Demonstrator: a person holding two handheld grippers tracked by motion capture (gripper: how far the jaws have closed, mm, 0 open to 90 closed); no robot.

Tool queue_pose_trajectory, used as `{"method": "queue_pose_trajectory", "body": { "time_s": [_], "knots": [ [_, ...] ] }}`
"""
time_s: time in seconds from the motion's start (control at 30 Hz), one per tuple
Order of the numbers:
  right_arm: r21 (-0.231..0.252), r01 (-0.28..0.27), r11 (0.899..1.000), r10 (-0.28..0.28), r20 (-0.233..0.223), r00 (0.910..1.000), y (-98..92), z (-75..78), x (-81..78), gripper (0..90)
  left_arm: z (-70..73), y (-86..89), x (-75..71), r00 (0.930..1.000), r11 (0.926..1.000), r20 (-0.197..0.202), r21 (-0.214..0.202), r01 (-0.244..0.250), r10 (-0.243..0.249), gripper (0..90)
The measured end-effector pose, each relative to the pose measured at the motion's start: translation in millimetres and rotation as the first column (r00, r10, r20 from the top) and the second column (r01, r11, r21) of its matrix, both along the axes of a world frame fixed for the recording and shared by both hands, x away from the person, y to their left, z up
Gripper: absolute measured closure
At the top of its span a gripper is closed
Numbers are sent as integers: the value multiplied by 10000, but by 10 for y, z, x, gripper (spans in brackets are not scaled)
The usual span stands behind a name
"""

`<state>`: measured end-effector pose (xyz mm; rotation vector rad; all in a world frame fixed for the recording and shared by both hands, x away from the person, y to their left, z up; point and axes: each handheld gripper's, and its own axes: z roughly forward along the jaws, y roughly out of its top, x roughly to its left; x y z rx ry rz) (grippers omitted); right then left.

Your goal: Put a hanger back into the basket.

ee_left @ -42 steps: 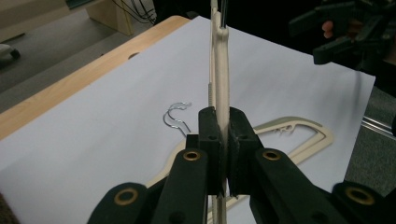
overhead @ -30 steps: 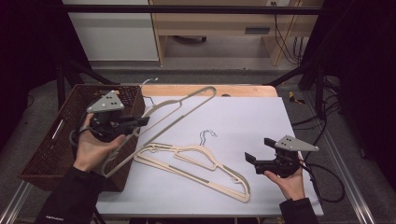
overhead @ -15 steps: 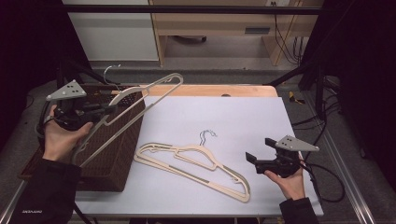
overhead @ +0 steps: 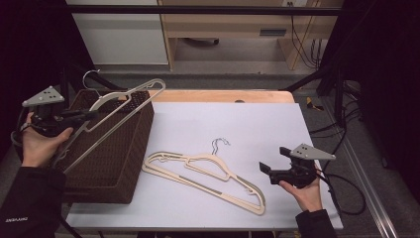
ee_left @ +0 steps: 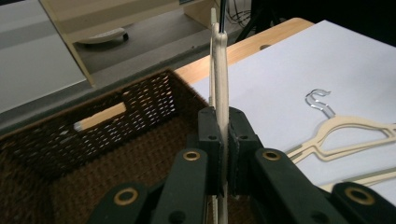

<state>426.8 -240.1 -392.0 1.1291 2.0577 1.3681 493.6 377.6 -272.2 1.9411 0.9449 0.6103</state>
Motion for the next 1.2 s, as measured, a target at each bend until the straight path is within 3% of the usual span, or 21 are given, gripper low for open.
{"method": "queue_pose_trajectory", "body": {
  "time_s": [0.27,0.5,0.73,0.9,1.03,1.2],
  "knots": [
    [-54,-27,10000,27,-76,10000,15,-18,14,77,-99,269,35,9988,9989,-115,-52,-472,472,862],
    [-51,4,10000,-4,-101,9999,14,-23,17,75,-229,432,53,9979,9983,-308,-122,-569,565,863],
    [-123,-80,9999,77,-172,9998,17,-31,20,74,-374,475,53,9951,9969,-604,164,-768,777,862],
    [-102,-103,9999,101,-244,9997,39,-43,24,74,-563,450,90,9906,9945,-911,338,-989,1016,861],
    [-112,-153,9998,150,-238,9996,43,-48,25,75,-753,412,142,9828,9913,-1365,599,-1169,1241,857],
    [-158,-159,9997,155,-251,9996,45,-51,24,75,-893,386,202,9649,9807,-1919,1123,-1600,1793,847]
  ]
}}
